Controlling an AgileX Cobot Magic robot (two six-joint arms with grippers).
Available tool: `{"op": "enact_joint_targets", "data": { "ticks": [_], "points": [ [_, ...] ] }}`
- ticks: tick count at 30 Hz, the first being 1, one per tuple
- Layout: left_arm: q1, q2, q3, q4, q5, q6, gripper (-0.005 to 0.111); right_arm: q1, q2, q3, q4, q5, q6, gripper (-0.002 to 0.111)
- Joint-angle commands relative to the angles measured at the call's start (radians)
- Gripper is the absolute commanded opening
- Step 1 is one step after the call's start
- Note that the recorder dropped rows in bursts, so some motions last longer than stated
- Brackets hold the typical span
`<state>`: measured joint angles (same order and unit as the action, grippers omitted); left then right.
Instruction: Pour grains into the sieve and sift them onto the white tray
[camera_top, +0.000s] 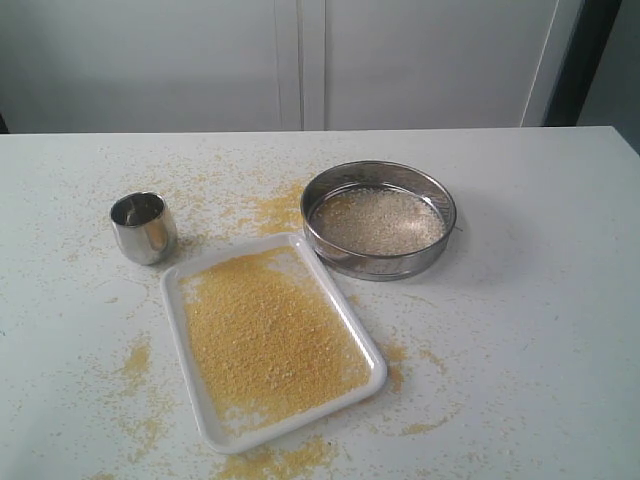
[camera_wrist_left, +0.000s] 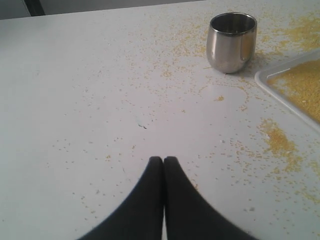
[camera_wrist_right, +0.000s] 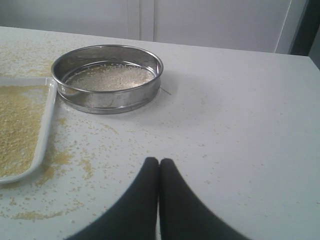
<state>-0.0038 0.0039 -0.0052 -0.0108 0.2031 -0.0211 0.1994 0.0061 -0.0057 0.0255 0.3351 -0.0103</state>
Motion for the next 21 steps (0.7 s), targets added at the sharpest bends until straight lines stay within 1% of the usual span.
{"op": "enact_joint_targets", "data": {
  "ticks": [1,21],
  "points": [
    [0.001,-0.004,0.005,-0.011,0.028,0.004,0.0,-0.005,-0.006,0.006,0.004,-0.015,-0.012,0.0],
    [0.001,-0.004,0.005,-0.015,0.021,0.021,0.0,-0.005,-0.006,0.006,0.004,-0.015,-0.012,0.0]
  ]
}}
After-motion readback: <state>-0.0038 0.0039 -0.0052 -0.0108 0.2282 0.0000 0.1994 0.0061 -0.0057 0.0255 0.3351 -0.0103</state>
